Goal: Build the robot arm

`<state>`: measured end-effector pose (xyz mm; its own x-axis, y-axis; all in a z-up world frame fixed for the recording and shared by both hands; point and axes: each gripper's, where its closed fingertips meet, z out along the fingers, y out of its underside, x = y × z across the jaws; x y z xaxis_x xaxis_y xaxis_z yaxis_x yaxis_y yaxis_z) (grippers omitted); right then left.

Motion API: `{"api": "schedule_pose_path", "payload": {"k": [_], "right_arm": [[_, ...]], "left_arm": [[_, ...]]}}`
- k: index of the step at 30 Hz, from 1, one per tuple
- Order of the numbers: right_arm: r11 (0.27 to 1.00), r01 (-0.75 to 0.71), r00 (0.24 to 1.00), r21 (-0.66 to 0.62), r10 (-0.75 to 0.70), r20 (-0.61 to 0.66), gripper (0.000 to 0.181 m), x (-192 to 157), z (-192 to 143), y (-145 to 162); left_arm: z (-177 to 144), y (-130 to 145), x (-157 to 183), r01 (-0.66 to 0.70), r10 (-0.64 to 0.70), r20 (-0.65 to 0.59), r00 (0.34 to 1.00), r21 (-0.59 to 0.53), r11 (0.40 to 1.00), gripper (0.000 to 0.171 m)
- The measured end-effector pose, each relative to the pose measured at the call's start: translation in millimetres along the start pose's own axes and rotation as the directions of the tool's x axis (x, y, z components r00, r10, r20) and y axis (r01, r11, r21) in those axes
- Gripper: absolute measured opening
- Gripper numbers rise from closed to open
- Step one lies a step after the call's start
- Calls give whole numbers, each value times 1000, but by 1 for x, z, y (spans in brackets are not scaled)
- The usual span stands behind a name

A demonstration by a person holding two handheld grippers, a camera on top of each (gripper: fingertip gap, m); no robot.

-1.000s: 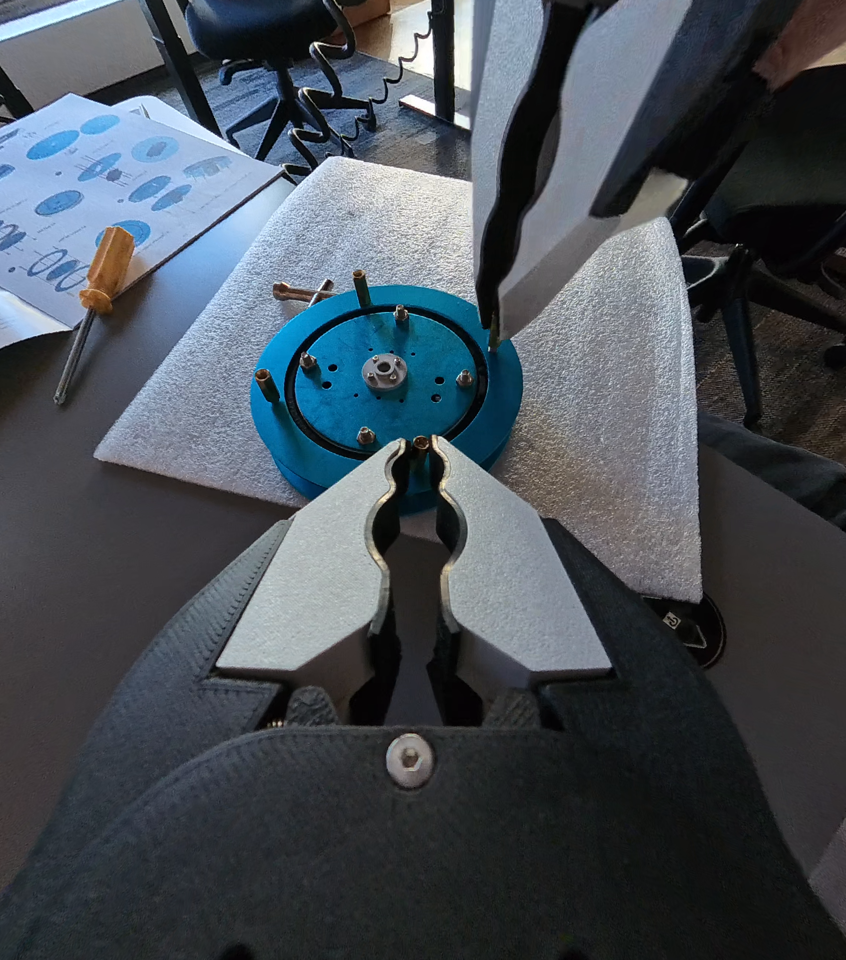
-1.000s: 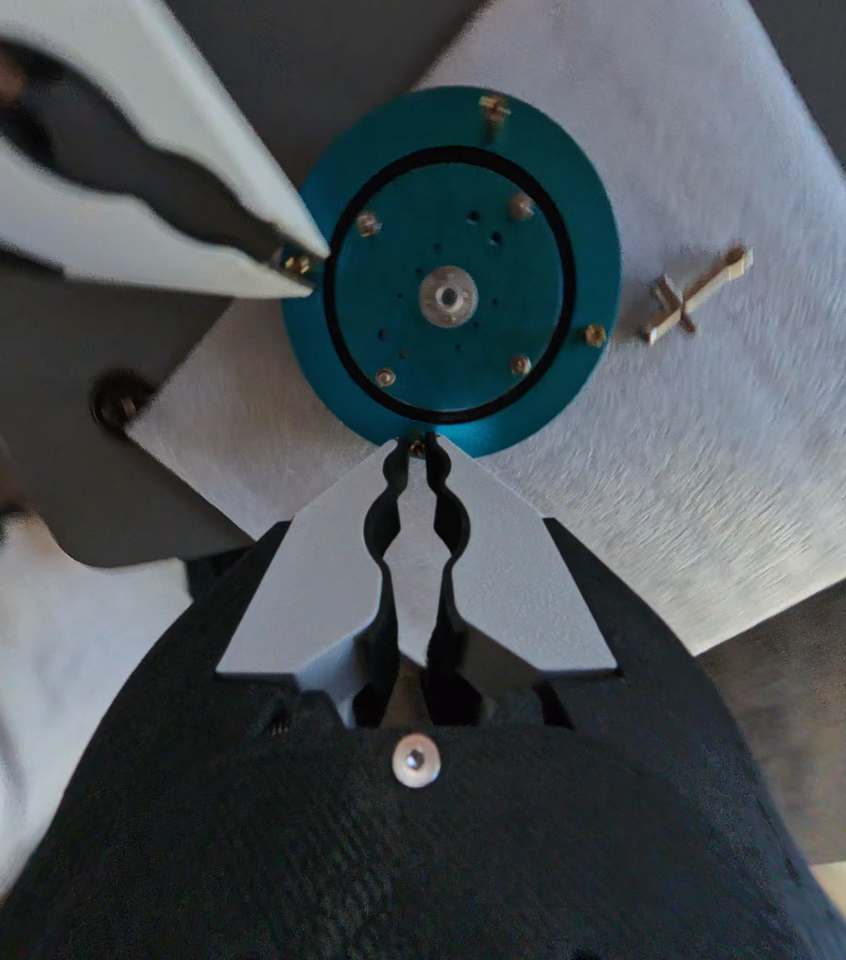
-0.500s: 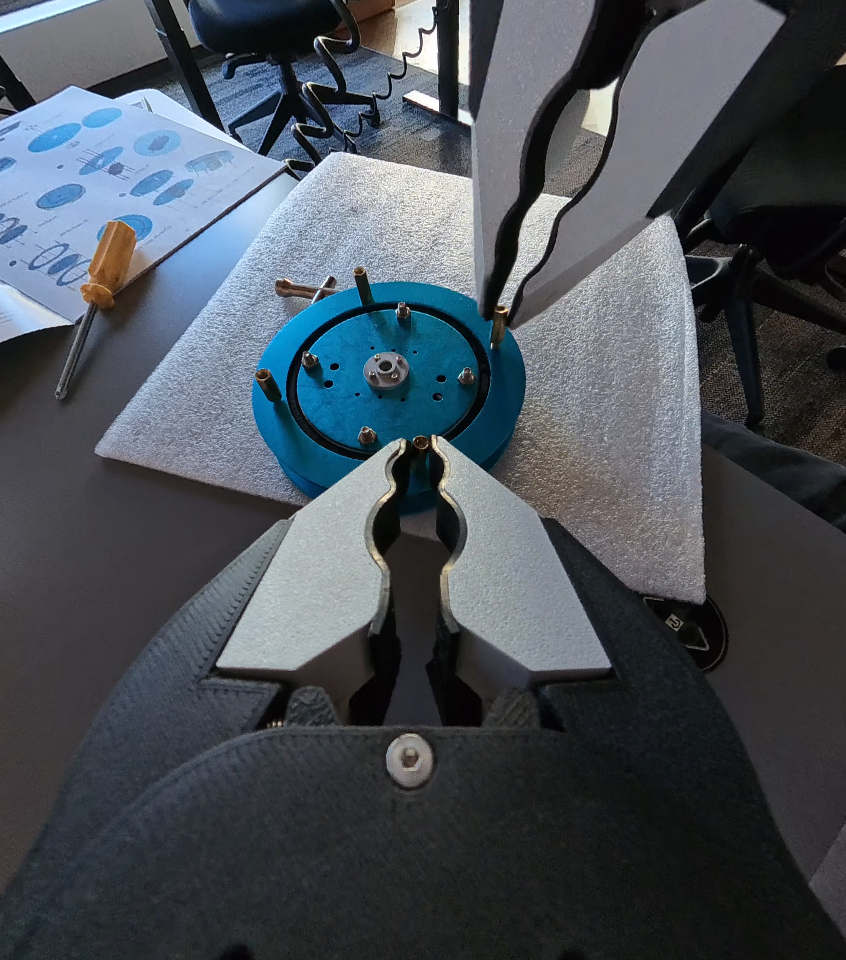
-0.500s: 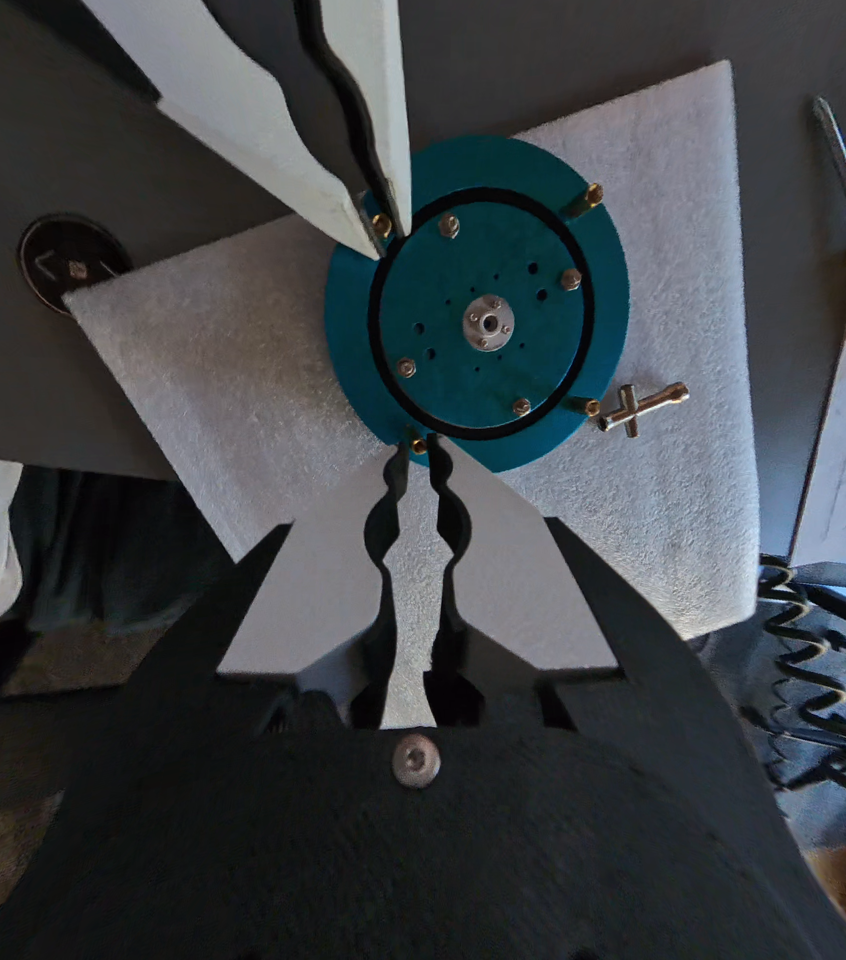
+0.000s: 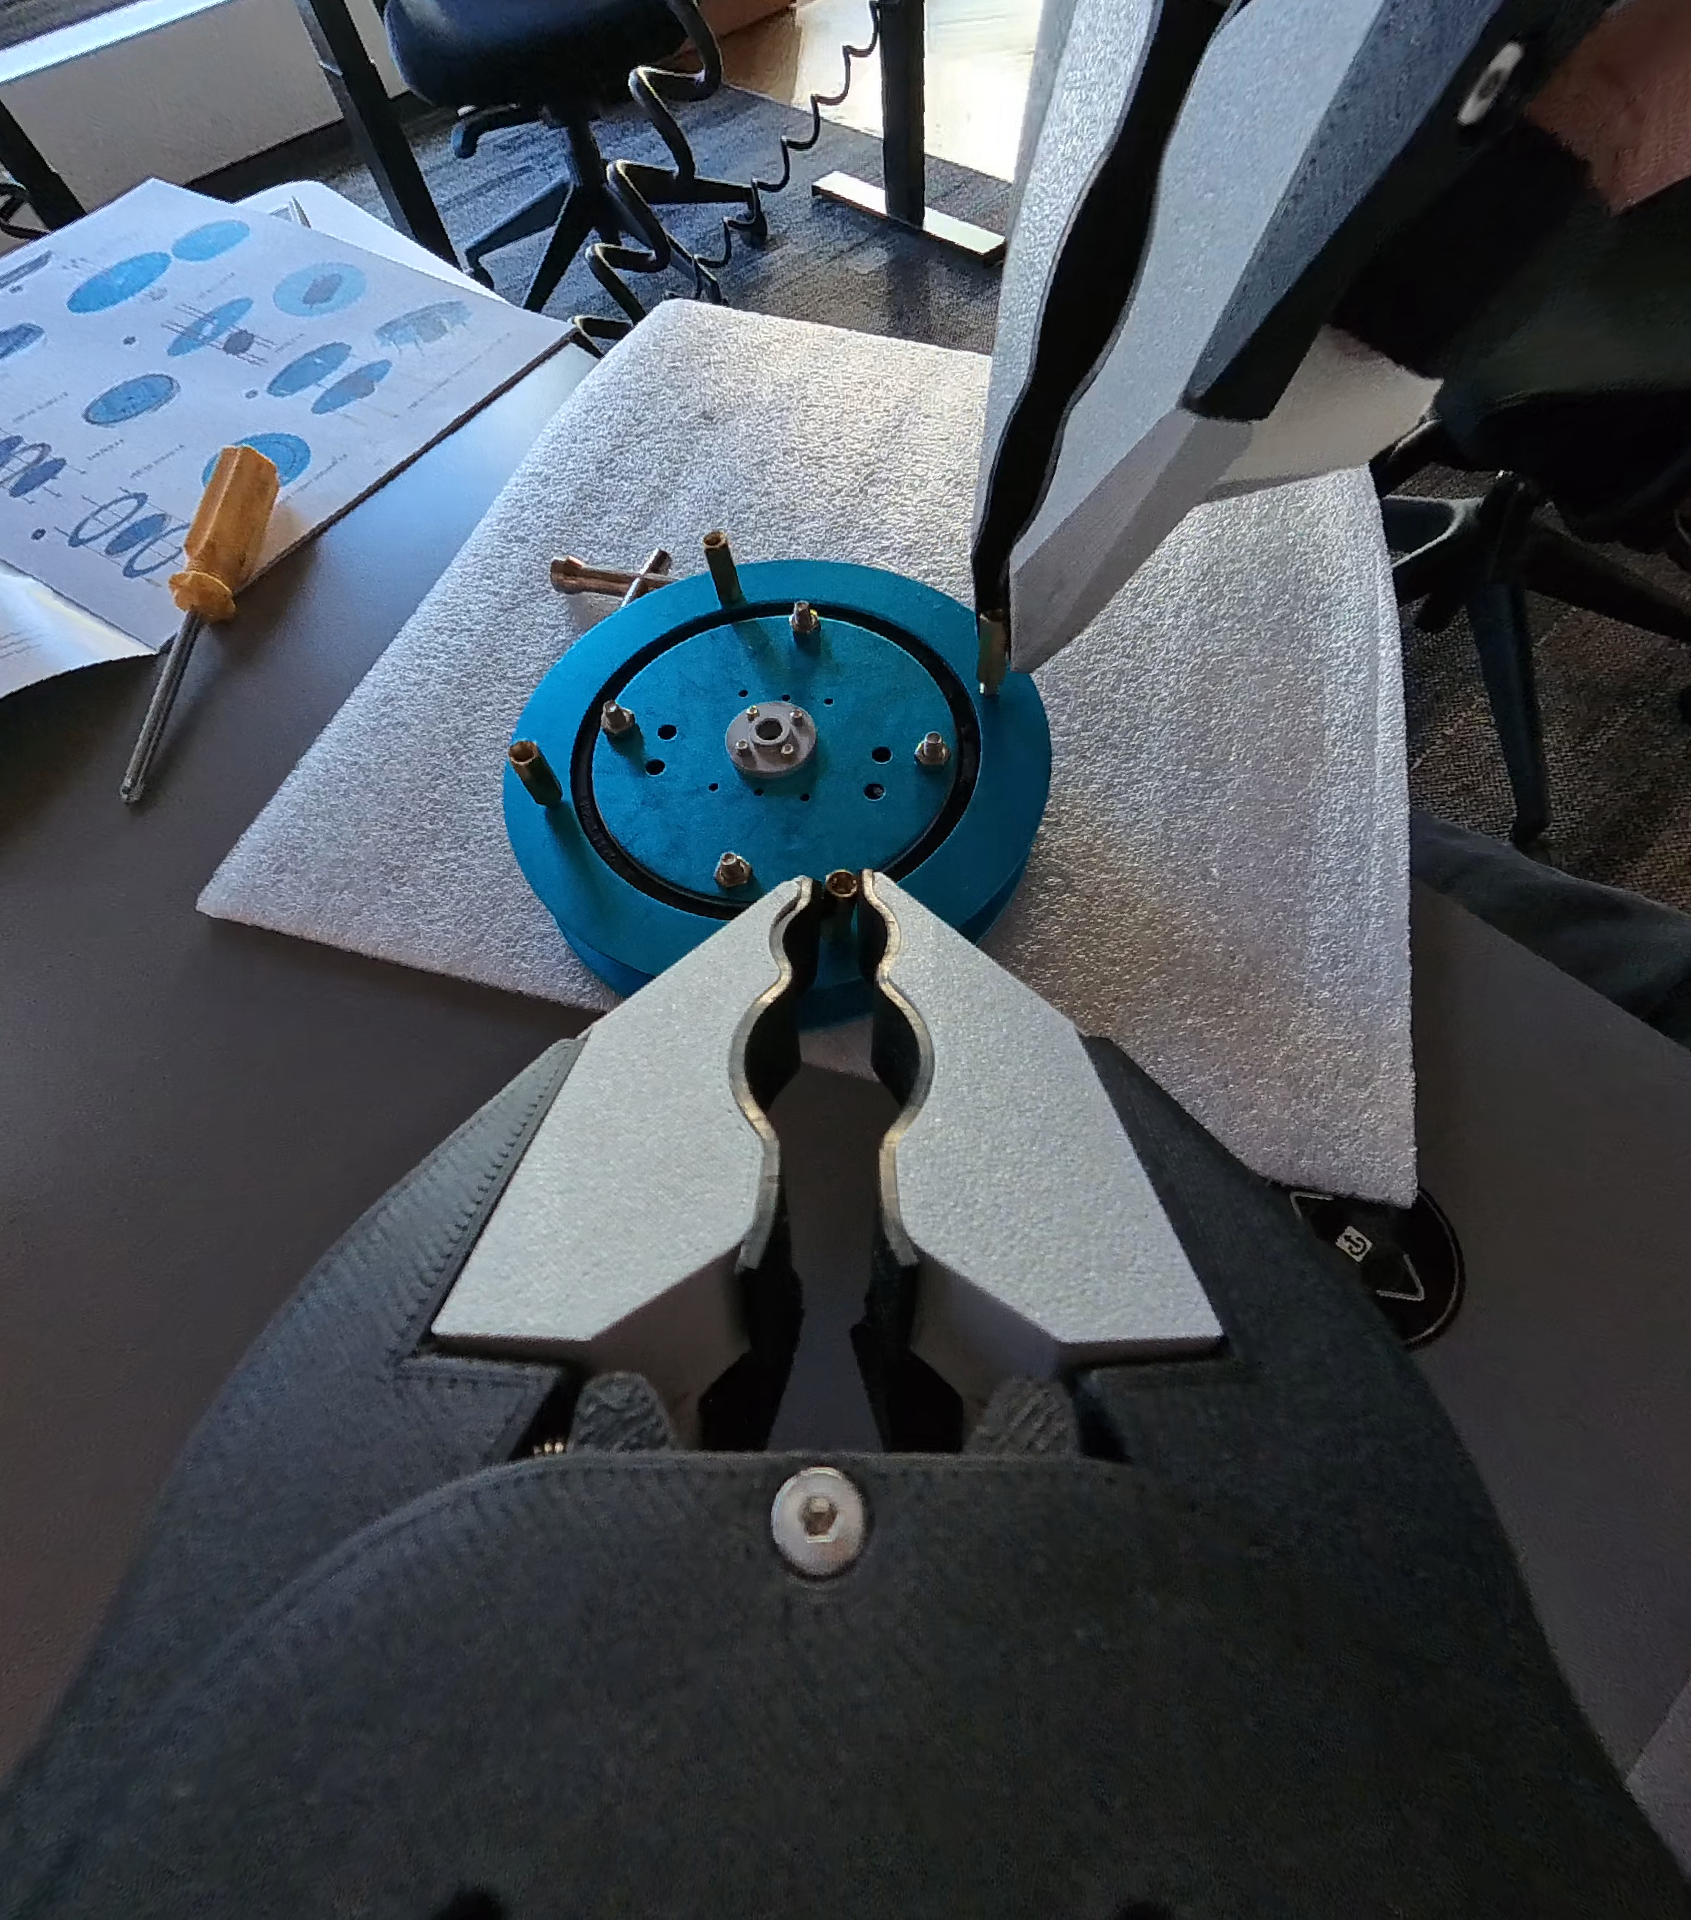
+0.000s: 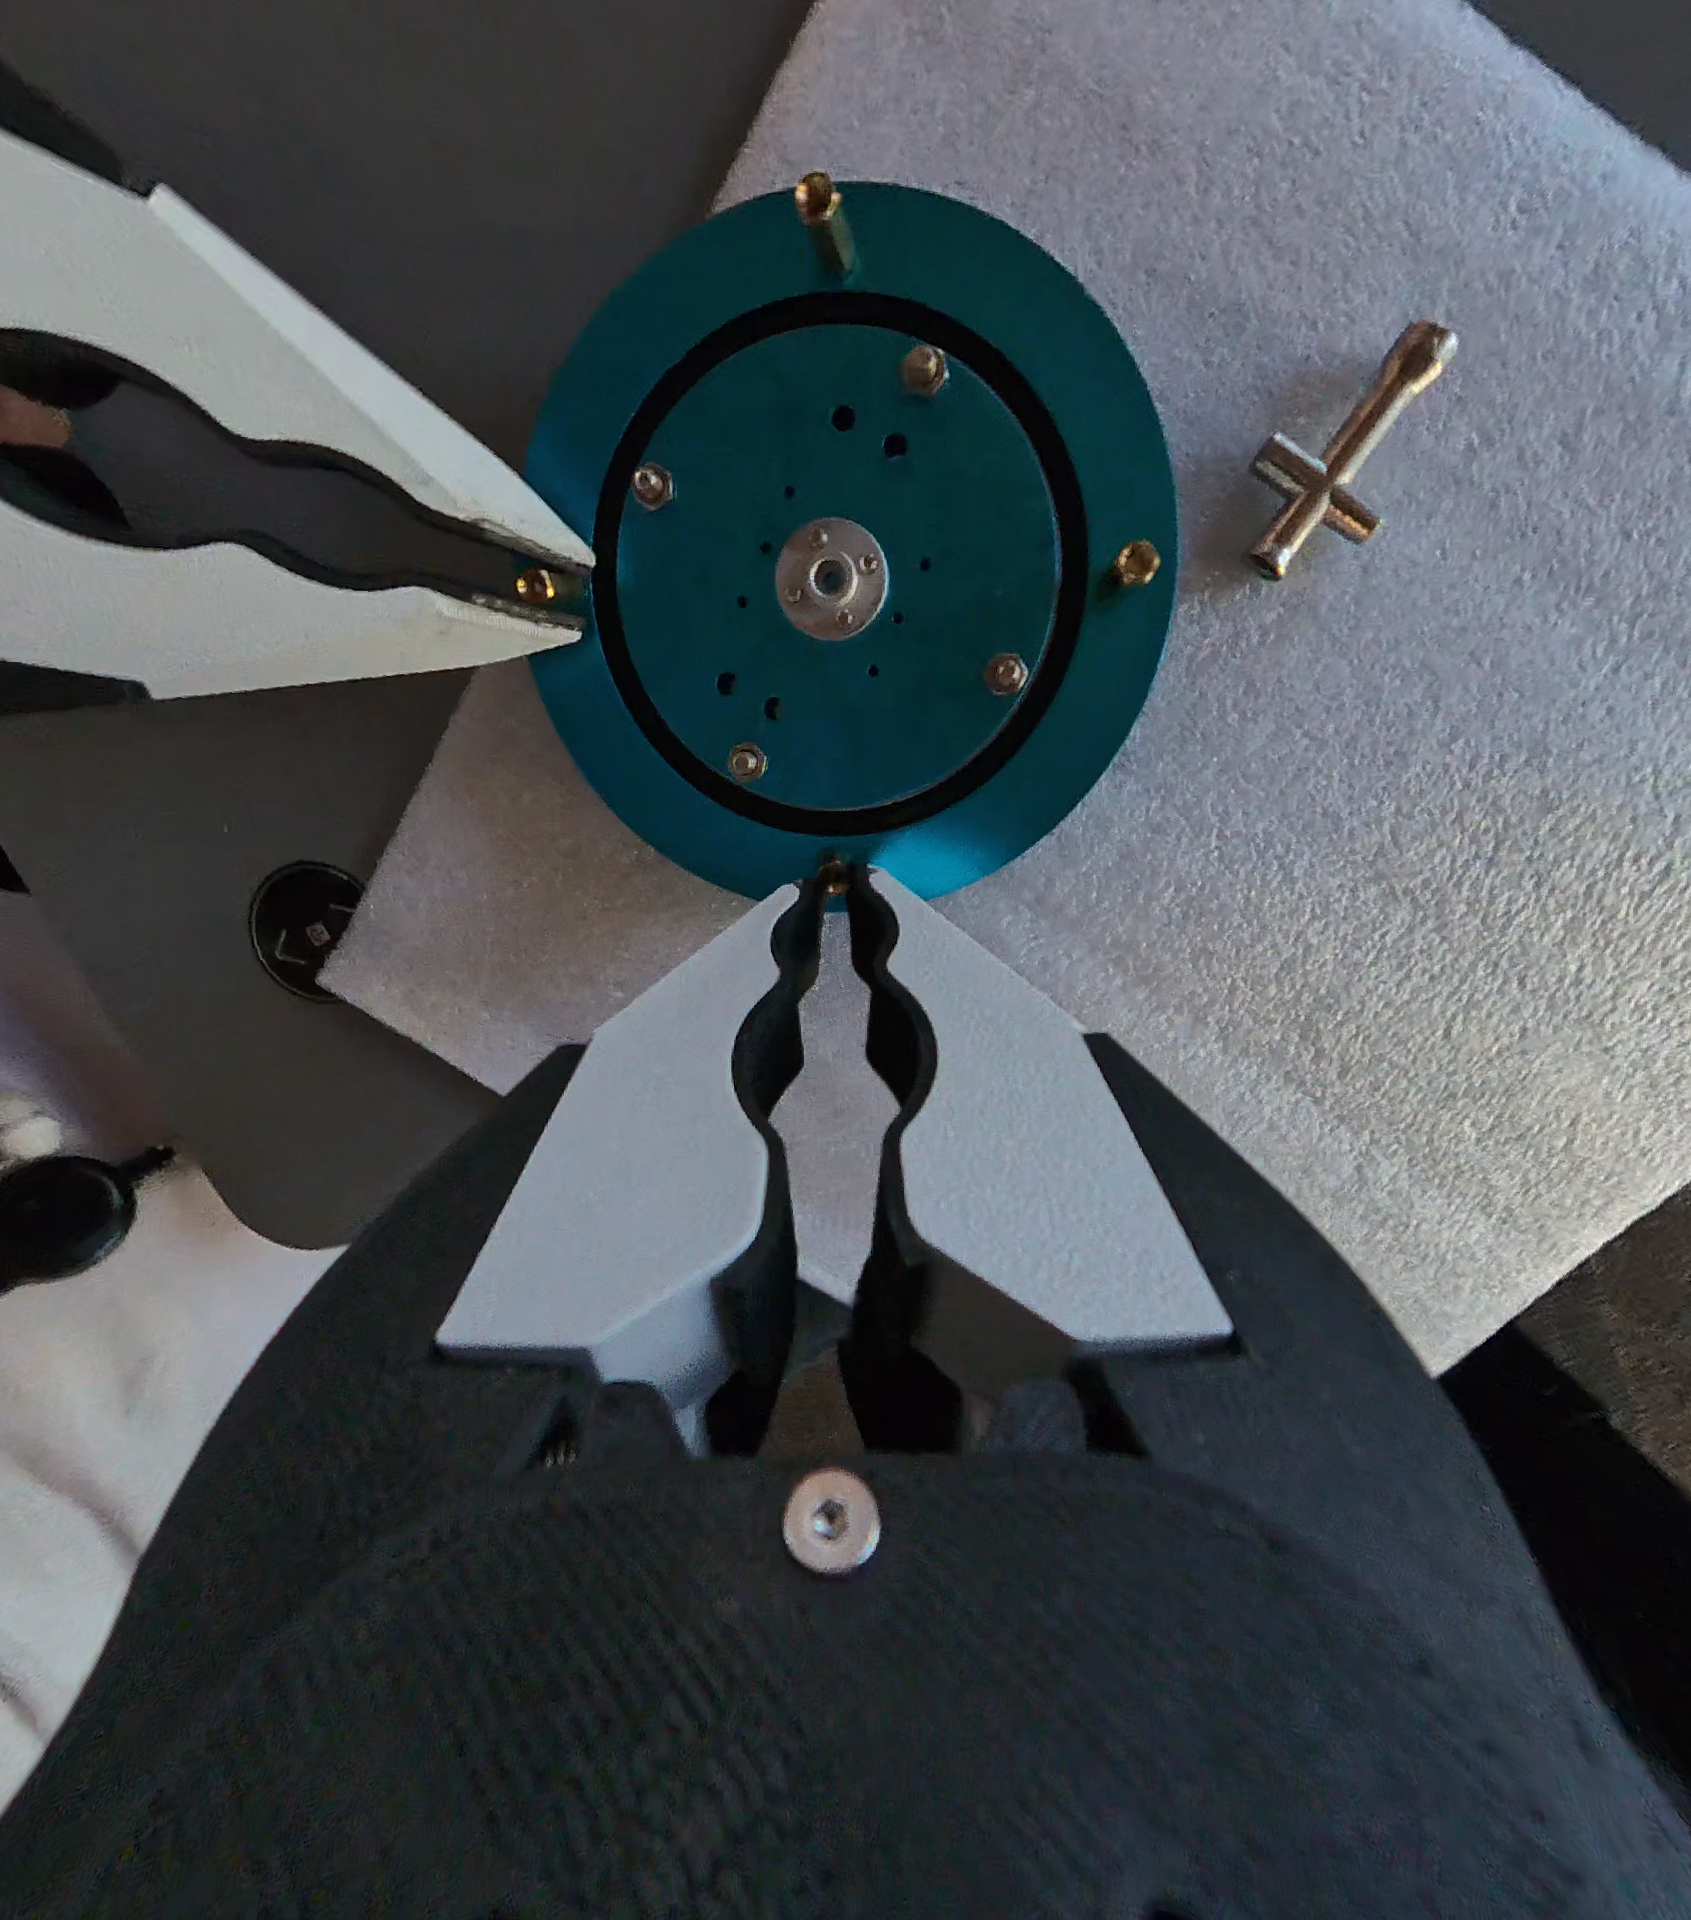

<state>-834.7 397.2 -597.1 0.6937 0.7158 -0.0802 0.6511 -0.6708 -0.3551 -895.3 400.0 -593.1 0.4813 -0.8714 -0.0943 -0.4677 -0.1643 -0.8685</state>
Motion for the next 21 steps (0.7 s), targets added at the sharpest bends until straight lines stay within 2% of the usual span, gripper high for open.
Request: {"api": "schedule_pose_path", "payload": {"k": [4,5,7,9,13,16,21], "right_arm": [[969,245,969,27,-246,30,7,1,-5,-5],[938,342,938,57,-344,47,12,-3,-7,-8],[846,524,851,98,-526,-7,30,-1,-10,-12],[762,645,765,61,-643,-50,22,3,-9,-8],[728,680,732,86,-681,-14,6,-7,-9,-12],[729,684,730,21,-684,-9,8,-2,-7,-10],[737,675,737,-5,-675,26,6,-4,-4,-8]], "left_arm": [[0,0,0,10,-10,-9,1000,-2,1000,5],[0,1,0,10,-10,-10,1000,-2,1000,5],[0,1,0,9,-9,-8,1000,-3,1000,5],[0,1,0,11,-11,-9,1000,-3,1000,5],[0,1,0,19,-19,-13,1000,-4,1000,5],[0,1,0,23,-23,-17,1000,-5,1000,5],[0,1,0,32,-32,-25,999,-6,999,5]]}}
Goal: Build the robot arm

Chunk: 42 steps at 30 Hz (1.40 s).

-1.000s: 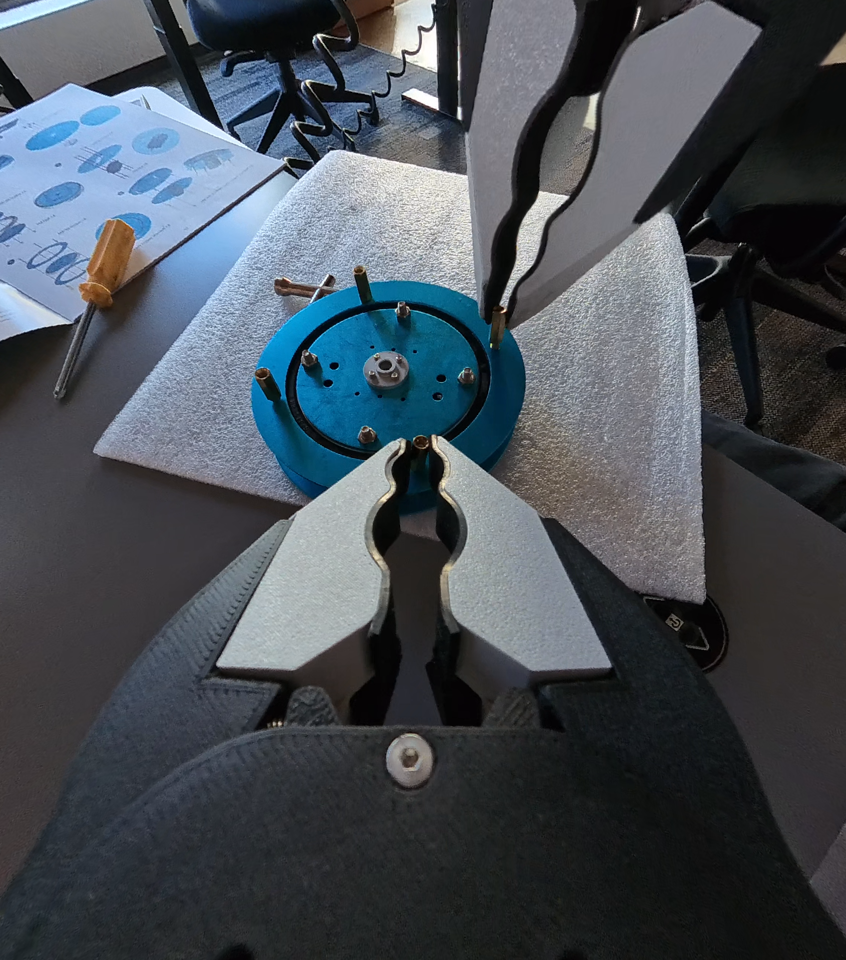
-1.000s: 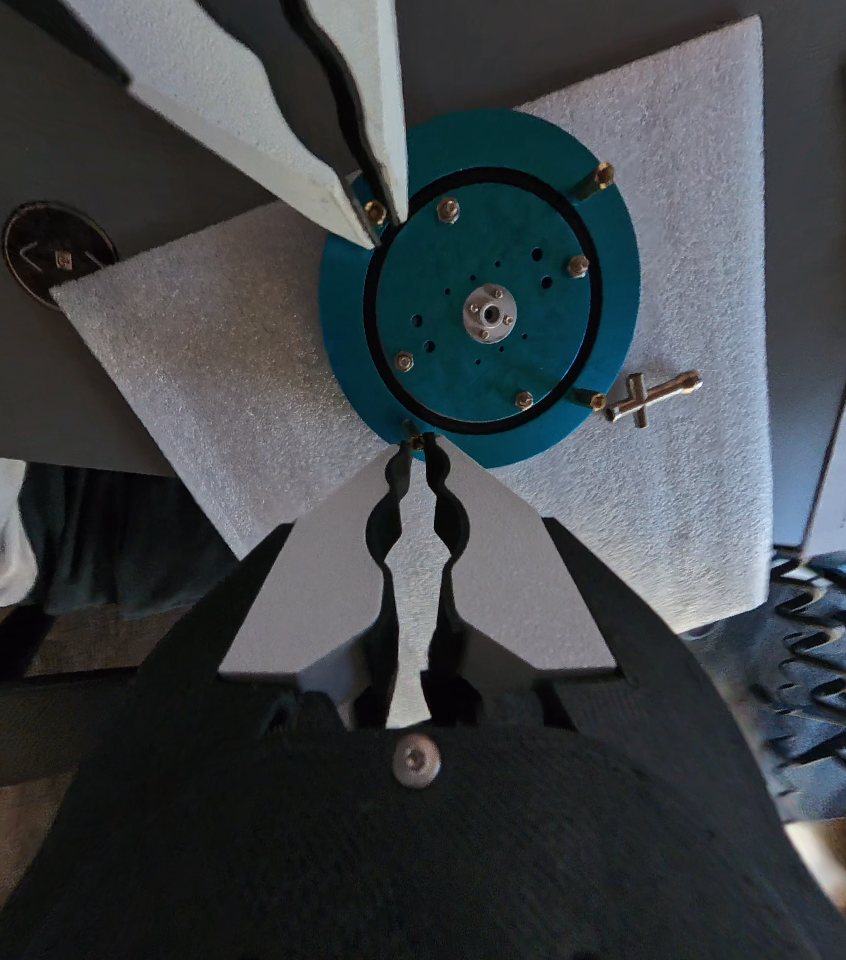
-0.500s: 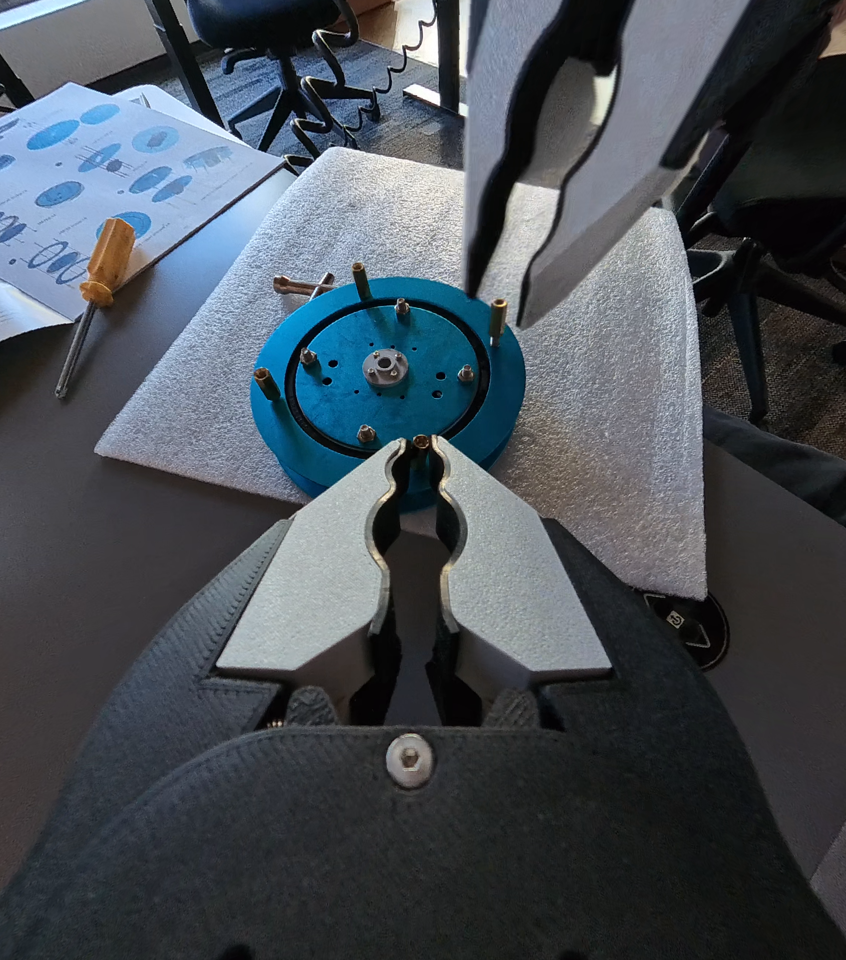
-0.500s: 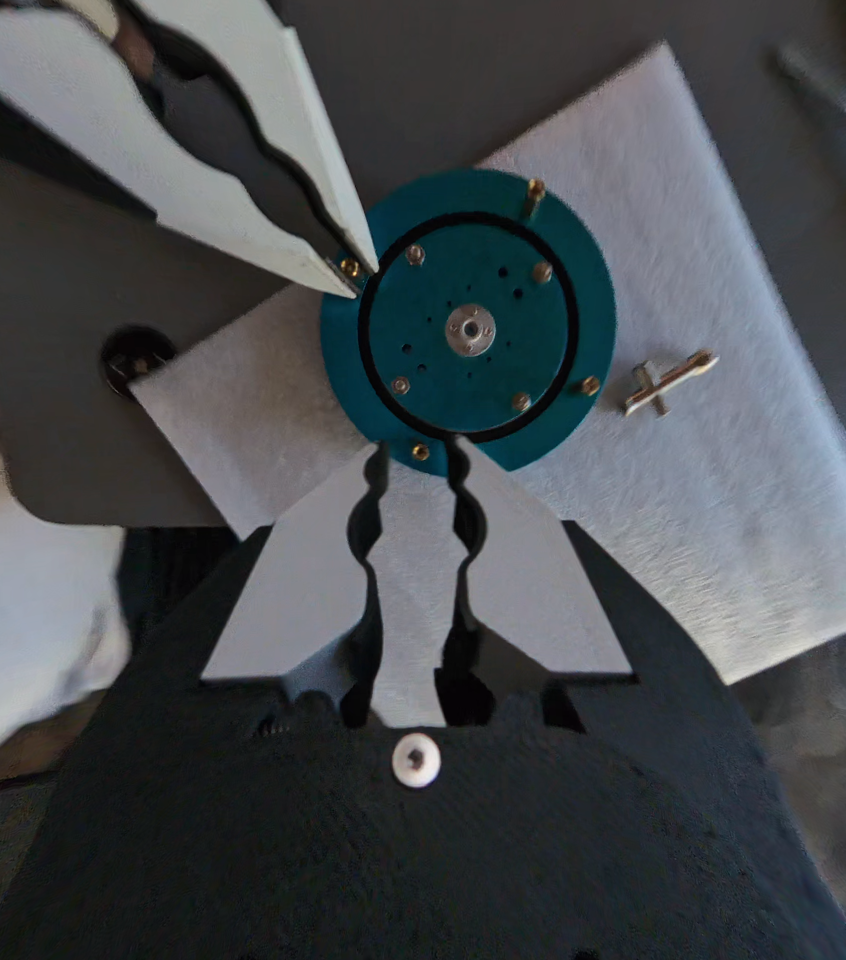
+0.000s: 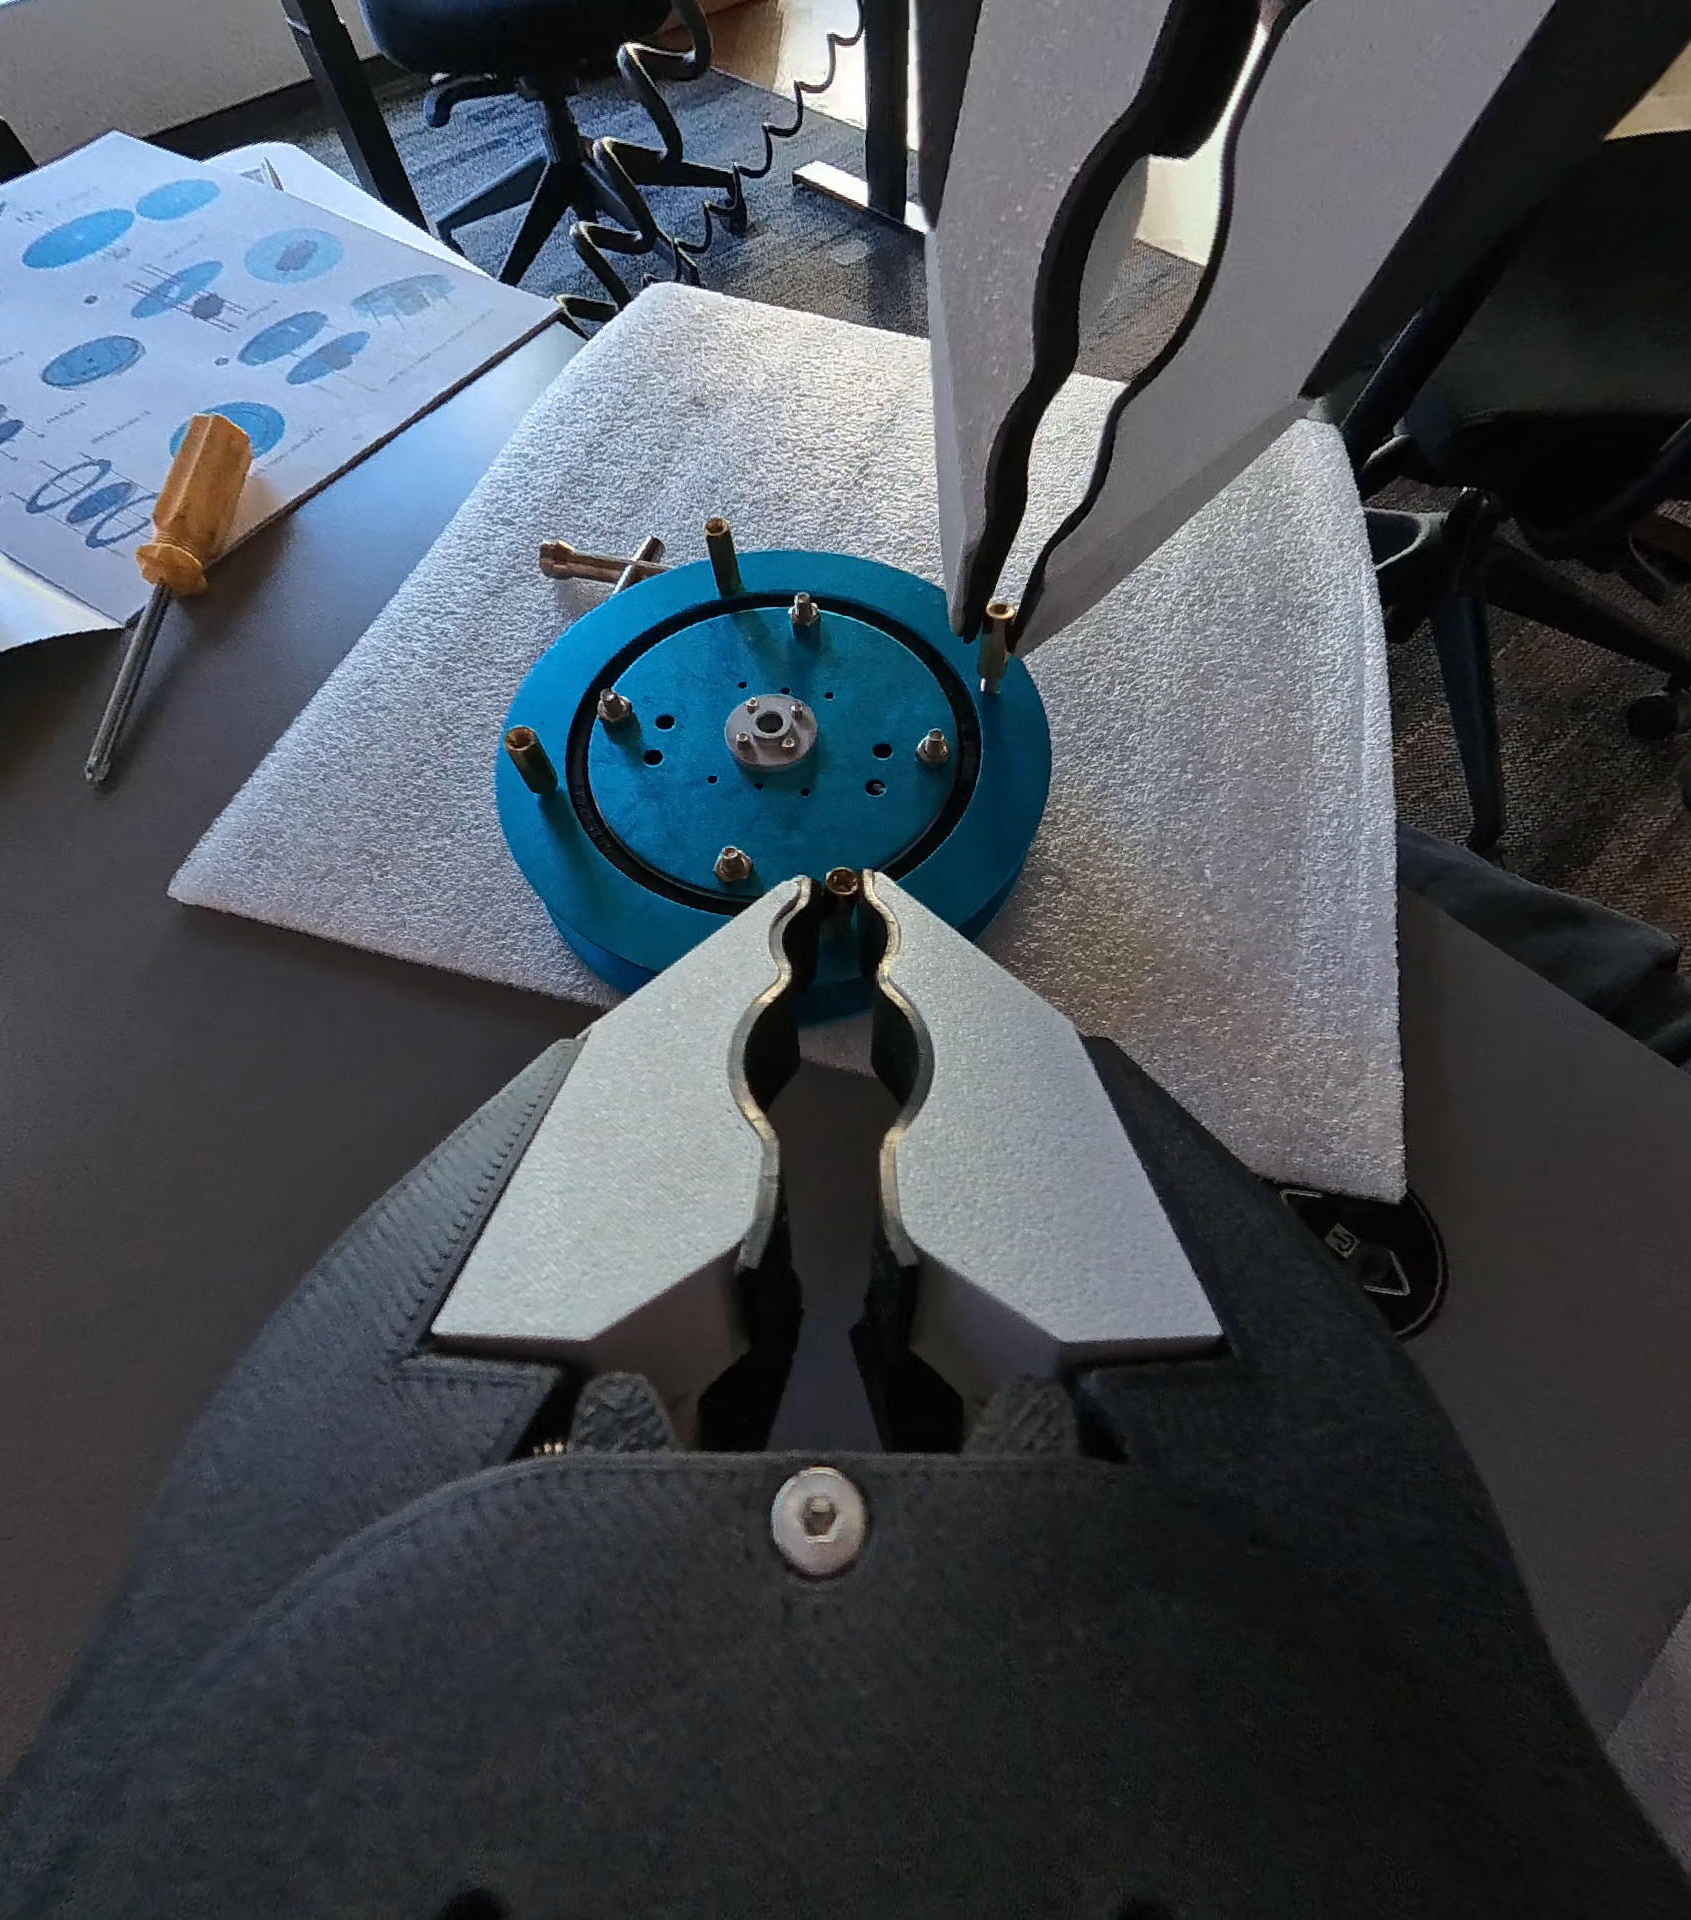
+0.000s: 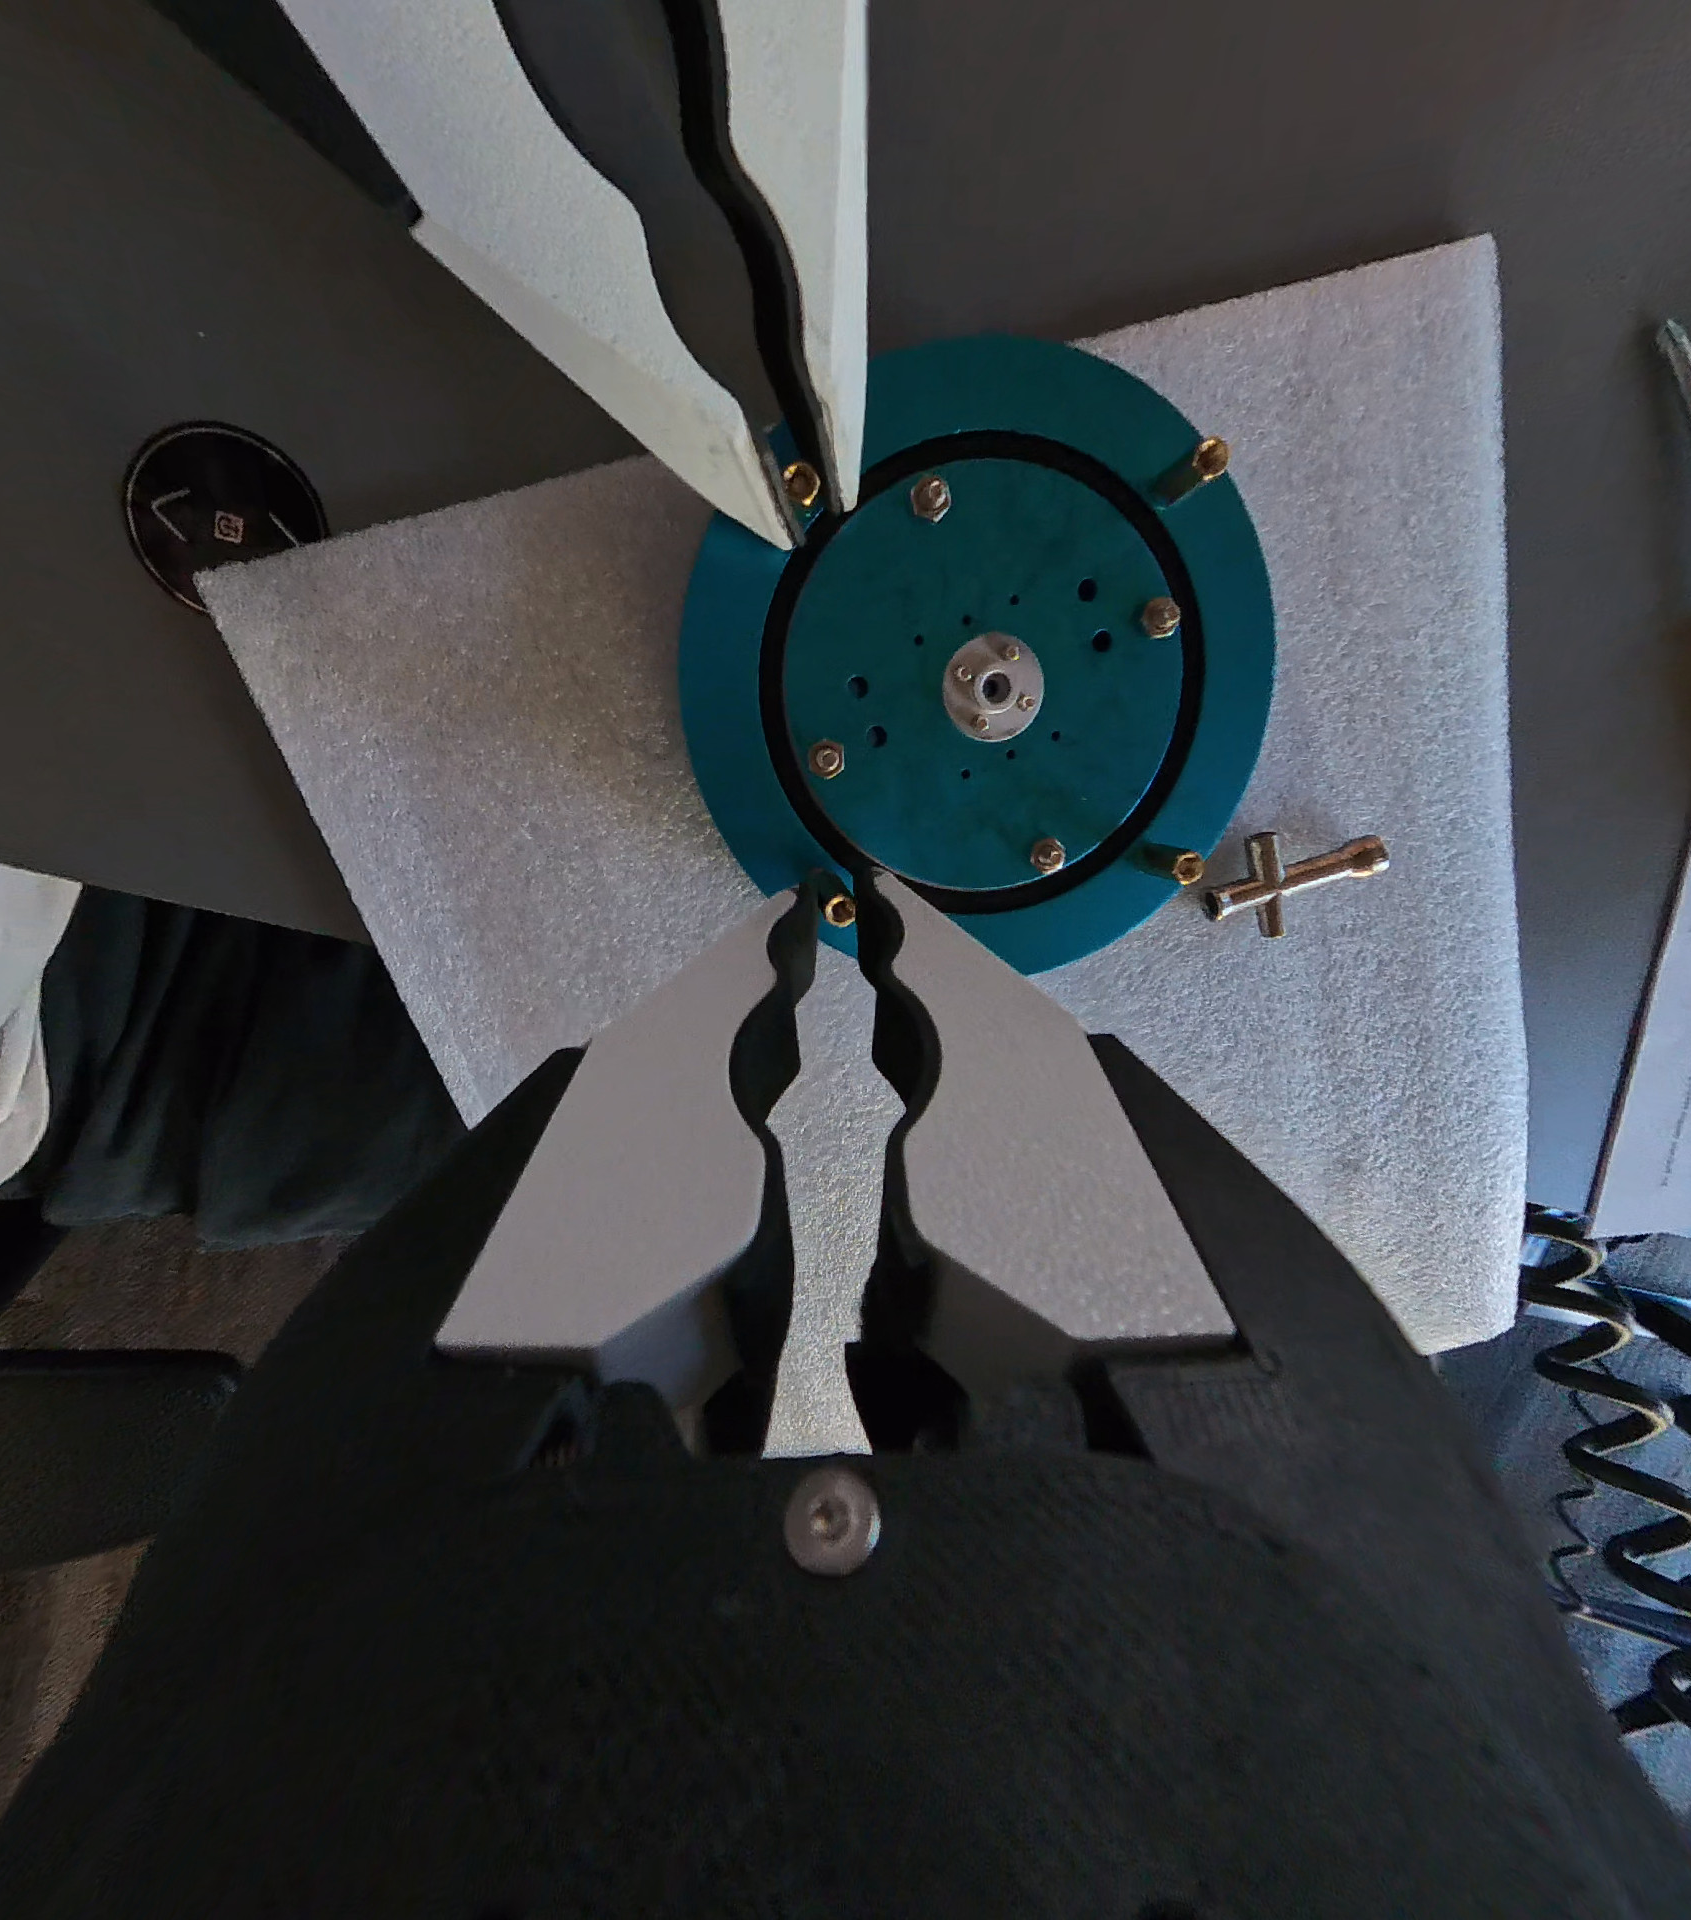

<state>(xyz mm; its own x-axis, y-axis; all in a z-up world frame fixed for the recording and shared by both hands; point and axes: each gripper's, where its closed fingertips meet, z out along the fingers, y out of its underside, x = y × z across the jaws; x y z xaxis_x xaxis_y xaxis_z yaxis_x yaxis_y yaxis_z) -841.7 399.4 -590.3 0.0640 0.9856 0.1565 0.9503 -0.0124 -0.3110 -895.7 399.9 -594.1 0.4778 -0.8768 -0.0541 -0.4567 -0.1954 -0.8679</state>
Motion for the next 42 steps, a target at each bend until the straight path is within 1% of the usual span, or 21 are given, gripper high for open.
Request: {"api": "schedule_pose_path", "payload": {"k": [3,6,9,10,11,15,16,18,20,21,22,23,24,26,28,31,32,37,38,39,42], "right_arm": [[995,-94,994,-17,95,47,5,-1,1,1],[948,-318,945,-32,319,77,5,0,2,1],[755,-654,753,-48,656,46,5,0,2,4],[708,-705,707,-34,706,32,6,1,2,3],[706,-708,705,-21,709,16,6,2,2,3],[849,-529,849,1,529,8,6,4,0,-1],[886,-461,887,48,461,10,6,7,-4,-5],[933,-264,958,244,283,-46,15,17,-25,-25],[909,-68,975,412,149,-167,30,25,-51,-37],[876,-39,969,481,151,-197,30,28,-61,-39],[839,-44,980,542,143,-141,41,20,-66,-41],[811,-95,984,578,165,-69,43,15,-65,-41],[811,-159,982,564,189,6,43,11,-58,-36],[847,-224,975,483,190,118,20,-1,-40,-24],[901,-116,992,418,82,97,5,-9,-30,-15],[940,177,980,293,-139,-145,19,8,-25,-7],[940,237,966,245,-201,-165,19,9,-23,-6],[928,368,929,48,-367,-40,20,0,-6,1],[922,386,922,13,-386,-39,18,2,-5,2],[919,395,918,-3,-395,-32,6,2,-3,1],[919,392,920,-46,-392,-2,6,2,-2,1]], "left_arm": [[0,0,0,3,-3,-3,1000,-1,1000,5],[0,0,0,-3,3,5,1000,-2,1000,5],[0,0,0,-9,10,7,1000,-3,1000,5],[0,0,0,-8,8,8,1000,-4,1000,5],[0,0,0,-6,6,8,1000,-4,1000,5],[0,1,-1,3,-3,1,1000,-4,1000,5],[1,1,0,2,-2,0,1000,-5,1000,5],[1,1,0,-1,1,3,1000,-6,1000,5],[1,1,0,3,-3,0,1000,-6,1000,5],[1,1,-1,6,-6,-2,1000,-6,1000,5],[1,1,-1,10,-10,-4,1000,-7,1000,5],[1,1,-1,14,-14,-6,1000,-7,1000,5],[1,1,-1,16,-16,-8,1000,-7,1000,5],[1,1,-1,20,-20,-11,1000,-8,1000,5],[1,1,-1,19,-19,-11,1000,-9,1000,5],[1,1,-1,16,-17,-8,1000,-10,1000,5],[1,1,-1,17,-17,-8,1000,-11,1000,5],[1,2,-1,25,-25,-12,1000,-12,1000,5],[1,2,-1,25,-25,-12,1000,-13,1000,5],[1,2,-1,25,-25,-11,1000,-13,1000,5],[1,2,-2,28,-28,-11,1000,-14,1000,5]]}}
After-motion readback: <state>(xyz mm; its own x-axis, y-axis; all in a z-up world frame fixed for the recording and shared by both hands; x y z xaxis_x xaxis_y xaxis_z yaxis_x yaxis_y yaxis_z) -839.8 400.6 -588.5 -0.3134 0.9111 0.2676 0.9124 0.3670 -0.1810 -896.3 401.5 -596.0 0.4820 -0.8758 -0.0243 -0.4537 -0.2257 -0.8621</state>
